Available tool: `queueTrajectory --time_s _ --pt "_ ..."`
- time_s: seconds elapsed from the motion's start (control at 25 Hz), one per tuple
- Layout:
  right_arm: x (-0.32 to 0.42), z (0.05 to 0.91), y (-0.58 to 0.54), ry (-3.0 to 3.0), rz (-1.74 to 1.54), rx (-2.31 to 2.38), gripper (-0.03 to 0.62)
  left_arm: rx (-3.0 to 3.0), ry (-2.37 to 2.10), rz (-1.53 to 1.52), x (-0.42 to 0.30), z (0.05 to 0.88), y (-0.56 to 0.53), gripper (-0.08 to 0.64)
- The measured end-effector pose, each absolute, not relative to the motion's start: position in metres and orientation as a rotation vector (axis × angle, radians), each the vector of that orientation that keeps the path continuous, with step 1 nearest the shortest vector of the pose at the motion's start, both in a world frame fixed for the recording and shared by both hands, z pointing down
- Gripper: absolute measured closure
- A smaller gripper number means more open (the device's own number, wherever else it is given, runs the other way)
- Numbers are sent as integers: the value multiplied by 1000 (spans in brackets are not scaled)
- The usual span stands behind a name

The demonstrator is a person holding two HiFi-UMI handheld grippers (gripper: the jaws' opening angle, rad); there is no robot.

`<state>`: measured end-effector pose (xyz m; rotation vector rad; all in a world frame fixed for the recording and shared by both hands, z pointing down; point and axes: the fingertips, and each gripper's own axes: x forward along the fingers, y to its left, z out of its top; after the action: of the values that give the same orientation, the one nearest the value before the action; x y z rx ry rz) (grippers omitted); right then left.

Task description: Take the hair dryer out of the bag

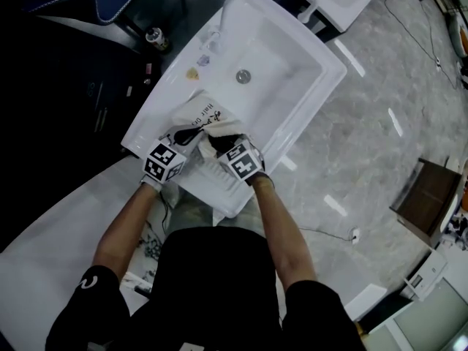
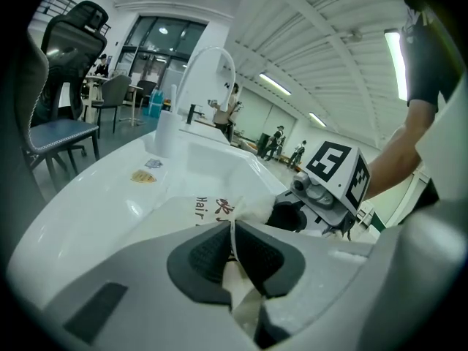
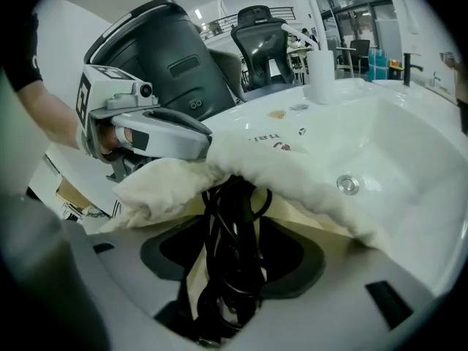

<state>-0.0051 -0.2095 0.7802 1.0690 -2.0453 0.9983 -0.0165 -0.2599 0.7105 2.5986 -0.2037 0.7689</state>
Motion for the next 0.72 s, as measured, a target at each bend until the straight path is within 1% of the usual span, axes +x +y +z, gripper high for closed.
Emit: queueTrajectory --time_s 0.32,0.4,0.48,0.52,0.72 --pt "-12 797 -212 -1959 962 1018 344 2594 -168 743 -21 712 -262 546" --pt "-11 800 -213 -1944 941 998 353 2595 -162 746 -21 712 -262 546" --pt "-12 799 -212 -1954 919 977 391 2600 -160 758 -20 712 -263 546" --pt "-13 798 -212 -1962 923 971 397 2604 -161 765 -21 713 -262 546" --pt "-12 785 -208 -1986 982 985 403 2626 -166 781 -18 708 -259 546"
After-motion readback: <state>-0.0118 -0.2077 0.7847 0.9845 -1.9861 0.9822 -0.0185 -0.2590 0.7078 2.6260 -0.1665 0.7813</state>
